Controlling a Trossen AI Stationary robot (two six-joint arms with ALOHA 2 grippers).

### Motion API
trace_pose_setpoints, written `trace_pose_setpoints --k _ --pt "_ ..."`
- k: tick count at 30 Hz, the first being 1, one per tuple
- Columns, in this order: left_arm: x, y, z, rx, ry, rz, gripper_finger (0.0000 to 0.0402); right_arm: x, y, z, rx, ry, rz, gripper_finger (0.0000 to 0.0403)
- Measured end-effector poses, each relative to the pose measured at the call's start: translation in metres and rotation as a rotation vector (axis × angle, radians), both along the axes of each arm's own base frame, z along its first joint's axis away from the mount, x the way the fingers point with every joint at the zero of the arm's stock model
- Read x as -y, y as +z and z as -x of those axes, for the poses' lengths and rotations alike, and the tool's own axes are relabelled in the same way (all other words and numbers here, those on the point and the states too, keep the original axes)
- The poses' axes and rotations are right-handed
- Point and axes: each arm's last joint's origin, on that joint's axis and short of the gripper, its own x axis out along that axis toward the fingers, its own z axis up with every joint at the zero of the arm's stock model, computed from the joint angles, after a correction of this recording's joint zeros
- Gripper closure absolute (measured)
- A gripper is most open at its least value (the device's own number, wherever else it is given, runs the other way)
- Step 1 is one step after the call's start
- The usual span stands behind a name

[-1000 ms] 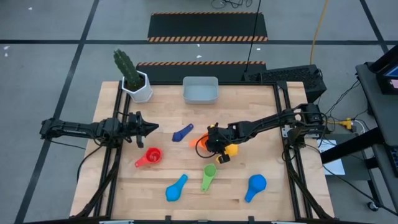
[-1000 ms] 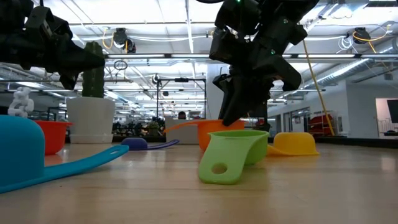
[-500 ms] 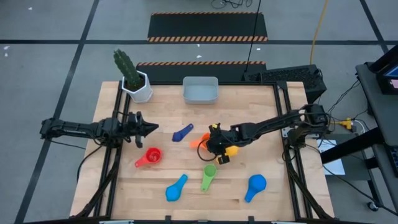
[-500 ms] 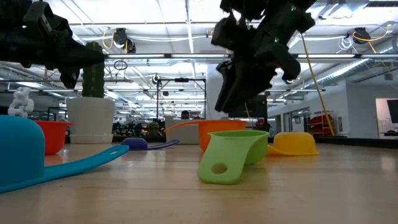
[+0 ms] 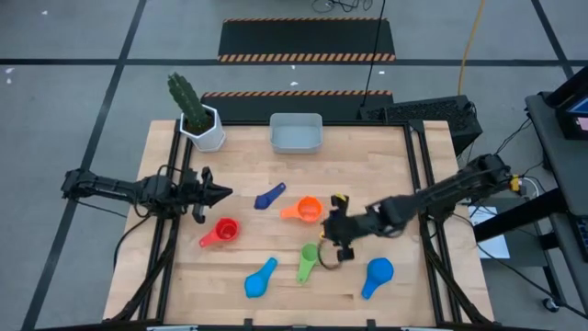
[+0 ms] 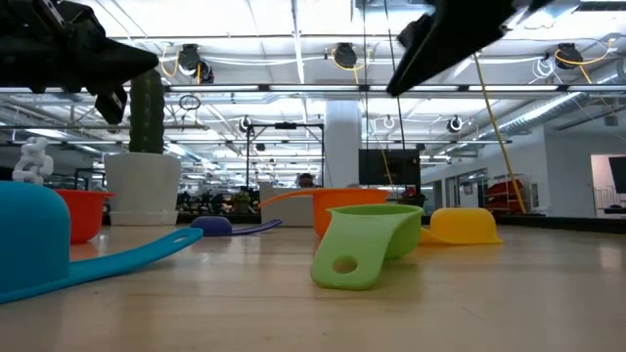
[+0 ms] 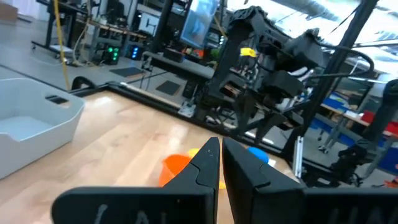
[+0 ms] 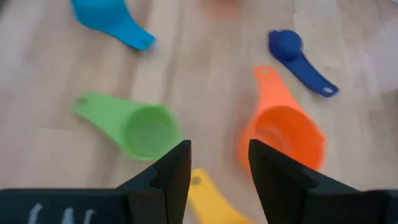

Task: Nest measuring cups in basket
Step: Stack the blue measuring cup on top of the orange measuring cup

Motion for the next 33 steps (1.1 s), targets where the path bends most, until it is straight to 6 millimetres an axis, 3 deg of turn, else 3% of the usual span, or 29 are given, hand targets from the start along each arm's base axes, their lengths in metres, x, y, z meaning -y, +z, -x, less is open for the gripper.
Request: trace_pose_setpoints --k 7,14,22,33 --pt "0.004 0.005 -0.005 0.023 -0.017 0.007 0.0380 -0.048 0.003 0.023 0.035 -0.018 -0.086 0.0248" --pt "0.016 0.029 -0.026 -0.064 -0.072 -0.005 0.0380 -0.078 0.003 0.044 0.046 -0.050 -0.173 0.0248" --pt "0.051 0.054 -0.081 -0.213 -0.144 -0.155 0.0380 -0.092 -0.004 0.068 -0.047 -0.182 -0.253 0.0248" --pt "0.104 0.075 -0.157 -0.263 -0.230 -0.391 0.0380 -0.103 -0.008 0.089 -0.111 -0.334 -0.366 0.0248"
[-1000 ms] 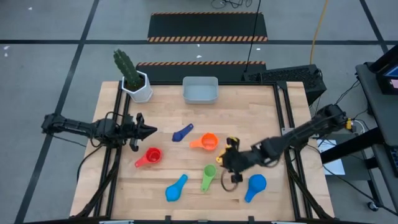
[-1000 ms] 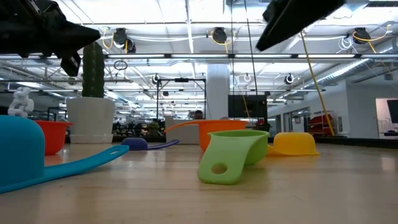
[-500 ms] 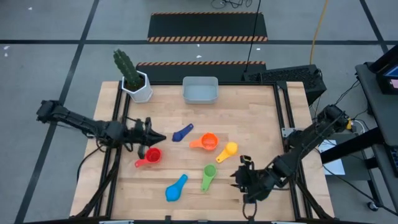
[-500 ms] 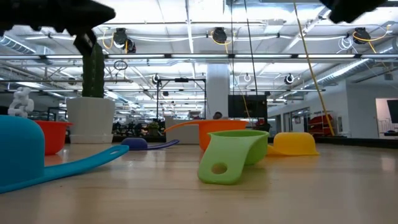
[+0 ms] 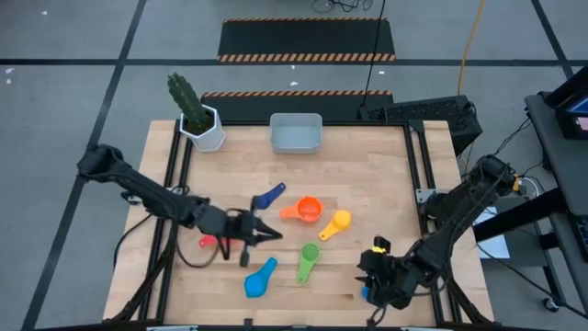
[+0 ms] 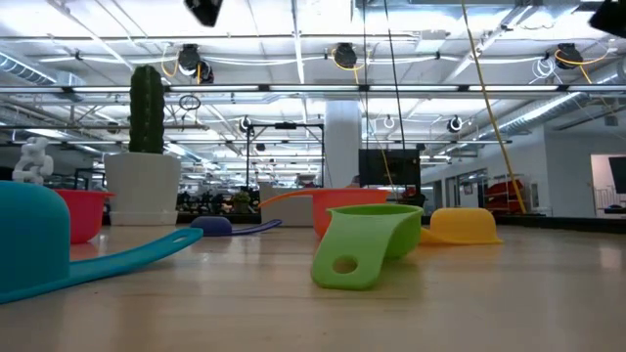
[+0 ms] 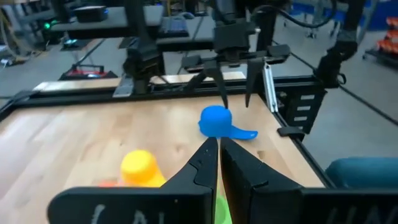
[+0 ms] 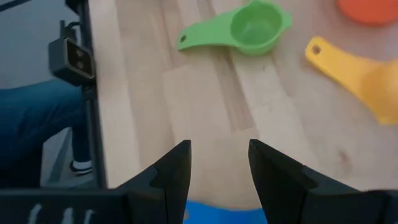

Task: Nest measuring cups in basket
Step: Stack the blue measuring cup on top of the orange measuring cup

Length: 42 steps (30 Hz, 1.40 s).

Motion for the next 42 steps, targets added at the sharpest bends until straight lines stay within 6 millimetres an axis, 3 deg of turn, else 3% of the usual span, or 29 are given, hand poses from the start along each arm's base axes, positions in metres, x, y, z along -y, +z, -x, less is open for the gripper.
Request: trace_pose_setpoints --k 9,16,24,35,42 --pt "0.042 -0.007 -0.051 -0.063 -0.080 -0.171 0.0380 -0.008 -0.010 0.012 -0.015 -0.105 0.021 0.0253" --pt "0.065 -0.016 -0.084 -0.145 -0.104 -0.229 0.0380 -0.016 -0.032 0.010 -0.158 -0.124 -0.006 0.0283" --pt "0.090 -0.032 -0.112 -0.187 -0.186 -0.296 0.0380 -0.021 -0.041 0.012 -0.253 -0.165 -0.057 0.0315" --pt "0.111 -0.047 -0.155 -0.197 -0.236 -0.359 0.0380 0.000 -0.036 0.029 -0.370 -0.339 0.040 0.0340" --pt "0.111 -0.057 -0.162 -0.228 -0.312 -0.330 0.0380 -0.005 -0.036 0.038 -0.413 -0.375 0.009 0.0342"
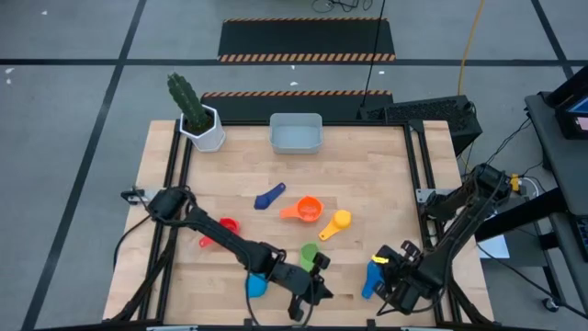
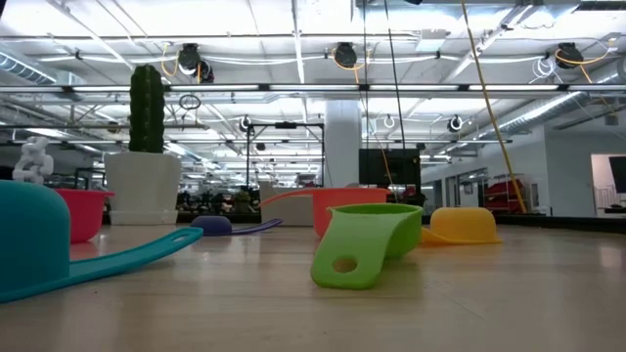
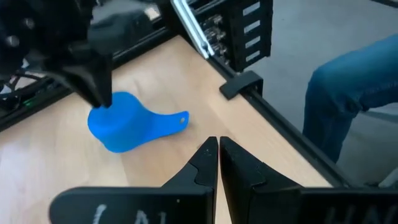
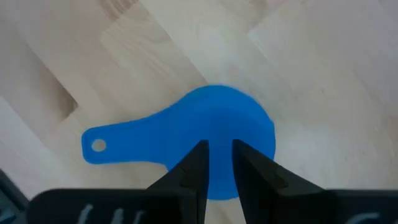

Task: Nest measuring cups in basket
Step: Stack the blue measuring cup on top of the orange measuring cup

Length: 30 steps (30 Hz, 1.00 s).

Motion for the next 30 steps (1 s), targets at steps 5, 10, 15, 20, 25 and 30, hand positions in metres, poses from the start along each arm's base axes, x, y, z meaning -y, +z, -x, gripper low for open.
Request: trace_pose_setpoints --k 5,10,15,20,25,30 --pt "0.000 0.000 0.000 -0.002 0.000 0.000 0.0380 -0.006 0.000 0.013 -0.075 -0.073 -0.048 0.0342" --pt "0.000 0.001 0.000 0.001 0.001 0.004 0.0380 -0.010 -0.001 0.029 -0.166 -0.185 -0.062 0.0342" --pt "0.000 0.002 -0.001 0.015 0.001 0.009 0.0380 -0.012 -0.001 0.034 -0.158 -0.230 -0.051 0.0342" --pt "0.003 0.003 -0.002 0.051 -0.007 0.016 0.0380 -0.009 -0.014 0.027 -0.128 -0.182 -0.034 0.0342" --pt "0.011 0.005 0.001 0.107 -0.036 -0.023 0.0380 0.003 -0.032 0.018 -0.145 -0.153 -0.057 0.0342" --pt "0.007 0.000 -0.002 0.117 0.004 -0.083 0.0379 0.011 -0.046 0.004 -0.098 -0.118 -0.131 0.0342"
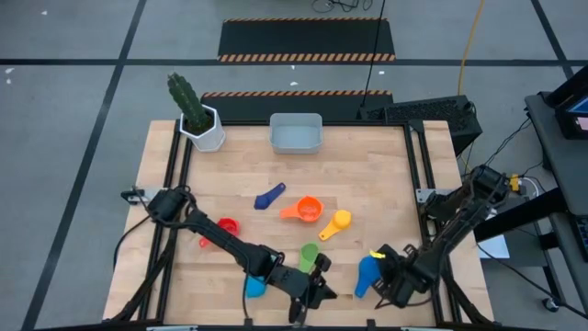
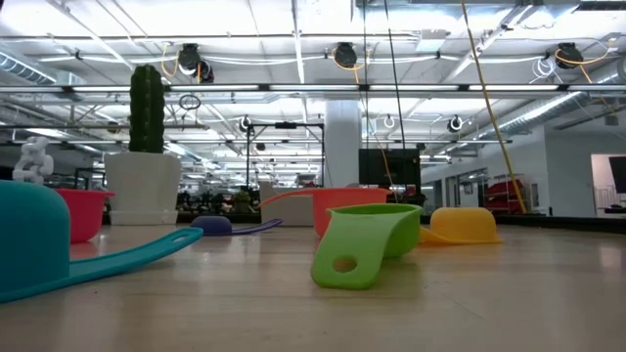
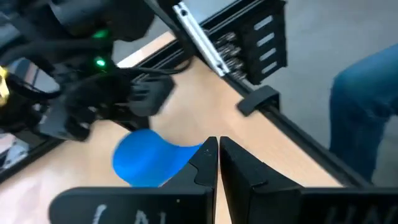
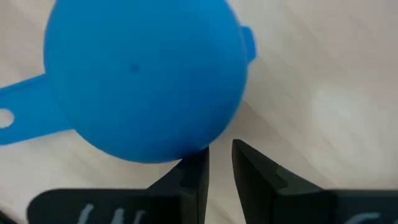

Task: Nest measuring cups in basket
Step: Stack the blue measuring cup on top of the orange measuring cup

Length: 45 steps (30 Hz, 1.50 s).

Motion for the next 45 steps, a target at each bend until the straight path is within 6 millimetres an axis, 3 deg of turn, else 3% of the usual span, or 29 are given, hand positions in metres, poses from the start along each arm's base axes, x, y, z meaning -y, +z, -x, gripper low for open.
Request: trace_pose_setpoints --k 3,8,13,17,29,40,45 --pt "-0.002 -0.017 -0.006 -0.018 0.009 -0.013 0.0363 0.003 -0.006 -0.009 0.044 0.010 -0.051 0.0342" --pt "0.003 -0.047 -0.014 -0.009 0.000 -0.016 0.0289 0.009 -0.011 -0.015 0.058 0.006 -0.089 0.0342" --pt "0.005 -0.062 -0.019 -0.028 0.002 -0.045 0.0220 0.008 -0.011 -0.017 0.083 -0.001 -0.098 0.0342" --pt "0.009 -0.064 -0.025 -0.029 0.004 -0.064 0.0190 0.007 -0.011 -0.019 0.101 -0.006 -0.106 0.0342" --pt "0.025 -0.081 -0.044 -0.154 0.067 -0.267 0.0195 0.006 -0.010 -0.030 0.202 -0.042 -0.145 0.0342" --pt "0.021 -0.086 -0.040 -0.220 0.056 -0.350 0.0211 0.005 -0.009 -0.032 0.225 -0.017 -0.145 0.0342" --pt "0.027 -0.076 -0.031 -0.243 0.045 -0.398 0.0204 0.005 -0.009 -0.032 0.221 -0.002 -0.141 0.0342"
